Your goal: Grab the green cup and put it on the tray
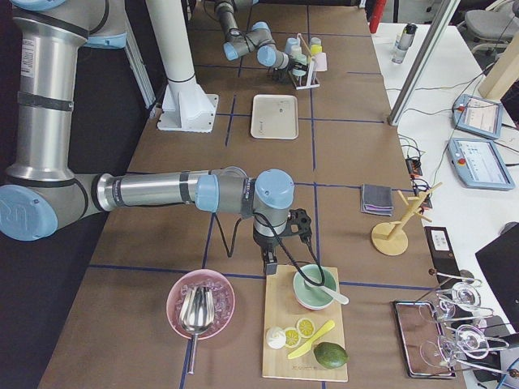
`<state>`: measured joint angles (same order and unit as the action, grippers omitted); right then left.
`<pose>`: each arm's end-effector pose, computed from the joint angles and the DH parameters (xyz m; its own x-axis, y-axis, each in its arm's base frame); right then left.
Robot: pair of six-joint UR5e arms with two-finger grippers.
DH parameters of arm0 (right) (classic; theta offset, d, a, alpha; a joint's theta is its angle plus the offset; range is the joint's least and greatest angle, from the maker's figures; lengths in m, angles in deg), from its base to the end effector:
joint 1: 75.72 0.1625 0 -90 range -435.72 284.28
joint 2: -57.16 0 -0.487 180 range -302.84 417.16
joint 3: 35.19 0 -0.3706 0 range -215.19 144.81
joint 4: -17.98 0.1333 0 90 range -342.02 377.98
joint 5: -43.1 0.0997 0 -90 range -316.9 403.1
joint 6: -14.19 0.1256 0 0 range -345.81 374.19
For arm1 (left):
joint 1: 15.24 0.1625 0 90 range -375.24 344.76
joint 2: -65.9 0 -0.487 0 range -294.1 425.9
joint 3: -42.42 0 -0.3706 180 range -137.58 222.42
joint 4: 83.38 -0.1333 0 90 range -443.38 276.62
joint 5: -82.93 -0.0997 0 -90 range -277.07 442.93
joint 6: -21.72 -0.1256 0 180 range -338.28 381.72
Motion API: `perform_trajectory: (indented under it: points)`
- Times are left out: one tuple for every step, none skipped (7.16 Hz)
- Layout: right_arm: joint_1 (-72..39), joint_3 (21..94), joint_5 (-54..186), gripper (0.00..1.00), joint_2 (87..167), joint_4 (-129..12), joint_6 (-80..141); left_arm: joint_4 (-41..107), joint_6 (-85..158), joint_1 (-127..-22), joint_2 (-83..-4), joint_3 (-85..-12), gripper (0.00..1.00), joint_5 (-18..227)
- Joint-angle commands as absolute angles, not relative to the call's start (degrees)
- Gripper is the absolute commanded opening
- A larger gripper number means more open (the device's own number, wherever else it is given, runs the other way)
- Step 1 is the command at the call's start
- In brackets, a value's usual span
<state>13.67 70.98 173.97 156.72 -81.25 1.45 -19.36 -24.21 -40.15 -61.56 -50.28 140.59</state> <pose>0.0470 -0.3830 0.6995 0.7355 -0.1990 0.6476 0.1772 0.9791 0.0996 0.5523 -0.4776 0.3885 -0.3016 0.7880 0.5367 -0.9527 -0.2269 -0.2023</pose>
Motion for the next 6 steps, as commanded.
perform_trajectory:
  points:
    - [13.7, 71.0, 174.0, 1.00, 156.7, -81.2, 1.4, -18.8, -23.4, -40.0, -61.5, -49.7, 0.85, 140.6]
    - [13.7, 71.2, 174.1, 1.00, 156.8, -81.2, 1.4, -18.8, -23.2, -39.9, -61.5, -49.7, 0.84, 140.6]
    - [13.7, 71.2, 174.1, 1.00, 156.8, -81.2, 1.4, -18.8, -23.3, -39.9, -61.7, -49.9, 0.77, 140.6]
    - [13.7, 71.2, 174.1, 1.00, 156.8, -81.2, 1.4, -18.8, -23.3, -40.1, -61.7, -50.7, 0.70, 140.6]
    - [13.7, 71.2, 174.1, 1.00, 156.8, -81.2, 1.5, -18.9, -23.5, -40.3, -61.7, -51.1, 0.67, 140.6]
    - [13.7, 71.2, 174.1, 1.00, 156.8, -81.2, 1.5, -19.1, -24.1, -40.6, -61.5, -53.2, 0.65, 140.6]
